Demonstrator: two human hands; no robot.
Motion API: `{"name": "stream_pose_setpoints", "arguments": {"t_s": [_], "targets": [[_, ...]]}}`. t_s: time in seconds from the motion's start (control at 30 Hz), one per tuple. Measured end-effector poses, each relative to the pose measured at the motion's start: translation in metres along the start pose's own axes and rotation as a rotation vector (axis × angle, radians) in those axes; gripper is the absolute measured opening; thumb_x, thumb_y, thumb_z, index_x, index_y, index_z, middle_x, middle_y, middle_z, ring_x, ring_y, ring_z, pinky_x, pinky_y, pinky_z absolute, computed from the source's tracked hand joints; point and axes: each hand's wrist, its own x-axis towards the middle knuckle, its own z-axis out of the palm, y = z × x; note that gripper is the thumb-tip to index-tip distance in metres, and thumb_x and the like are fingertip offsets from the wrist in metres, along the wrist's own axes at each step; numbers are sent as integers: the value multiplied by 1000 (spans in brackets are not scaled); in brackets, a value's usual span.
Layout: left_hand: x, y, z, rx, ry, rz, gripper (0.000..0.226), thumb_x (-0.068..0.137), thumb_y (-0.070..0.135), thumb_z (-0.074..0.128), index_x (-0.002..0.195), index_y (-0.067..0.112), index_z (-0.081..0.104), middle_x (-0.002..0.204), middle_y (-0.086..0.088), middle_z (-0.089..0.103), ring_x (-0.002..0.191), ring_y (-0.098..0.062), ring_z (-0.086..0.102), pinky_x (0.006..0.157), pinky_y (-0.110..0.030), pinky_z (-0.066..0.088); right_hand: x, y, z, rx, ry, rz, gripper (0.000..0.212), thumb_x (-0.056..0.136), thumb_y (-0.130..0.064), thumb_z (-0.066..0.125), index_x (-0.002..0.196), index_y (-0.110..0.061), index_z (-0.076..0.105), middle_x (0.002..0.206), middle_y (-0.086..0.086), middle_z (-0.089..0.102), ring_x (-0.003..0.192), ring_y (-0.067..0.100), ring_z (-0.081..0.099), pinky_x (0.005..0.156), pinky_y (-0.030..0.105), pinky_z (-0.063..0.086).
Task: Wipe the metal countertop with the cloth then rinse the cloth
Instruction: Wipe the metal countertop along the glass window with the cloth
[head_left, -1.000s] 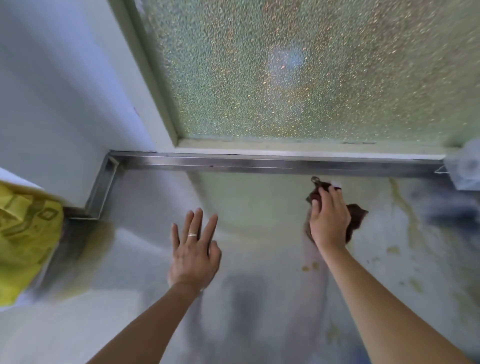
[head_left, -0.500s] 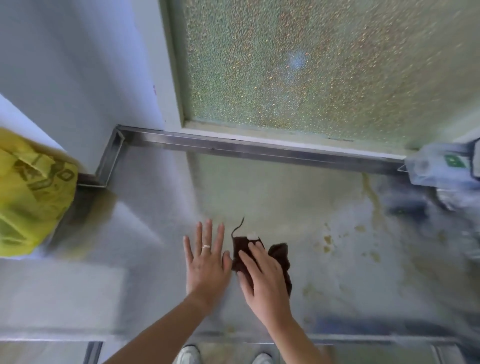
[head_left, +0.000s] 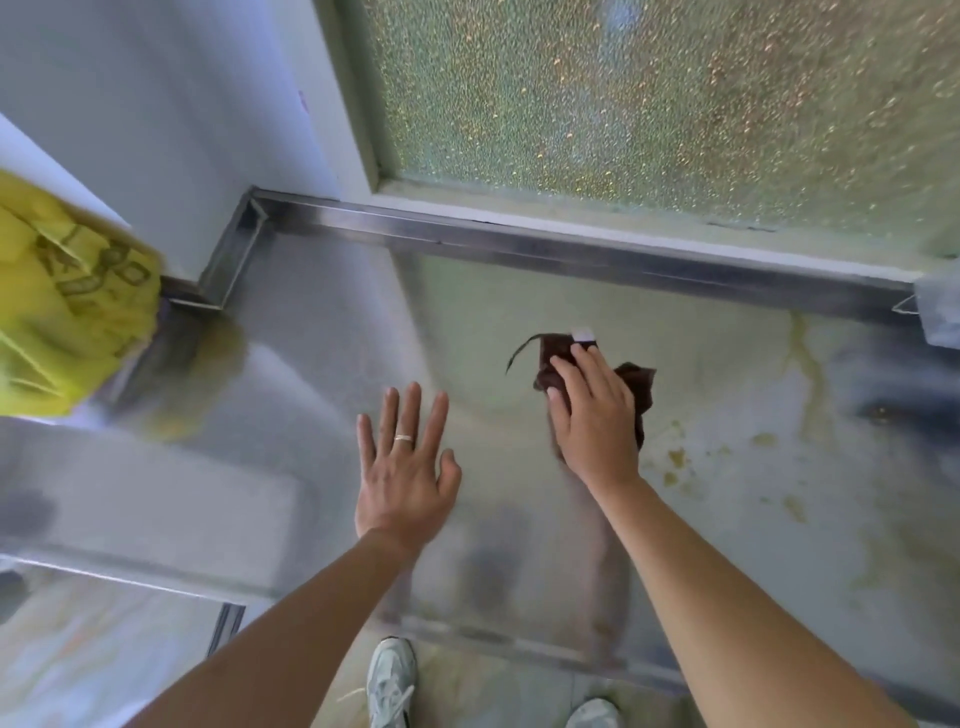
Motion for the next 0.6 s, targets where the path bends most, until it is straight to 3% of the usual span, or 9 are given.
{"name": "stream_pose_setpoints", "arguments": {"t_s": [0.13,0.27,0.4,0.6], "targets": [[1,2,-1,-23,12,-9,69,96,42,33,161,37,11,171,2,6,158,-19,-10,127,-53,-1,20,-3,-8,18,5,119,29,103,-17,53,127,-6,65,139,13,60,128,34,56,96,48,44],[0,1,-4,-51,-4,4,67,95,43,33,160,36,16,171,1,8,158,-21,-6,127,-52,-2,-15,-50,-17,163,52,209,28,104,-14,50,126,-1,62,130,18,62,120,38,57,97,50,48],[-2,-7,-13,-86,-60,72,67,97,42,32,161,35,16,172,-1,4,158,-21,-9,127,-51,-4,-97,-133,-12,300,-33,214,32,102,-16,55,132,-5,62,141,16,57,131,34,55,105,47,46],[-20,-46,-15,53,-57,255,58,108,40,21,162,32,1,171,-2,-3,157,-20,-13,128,-48,1,-168,-208,14,196,-21,300,42,107,-28,45,147,-14,51,156,3,47,148,21,40,114,37,36]]}}
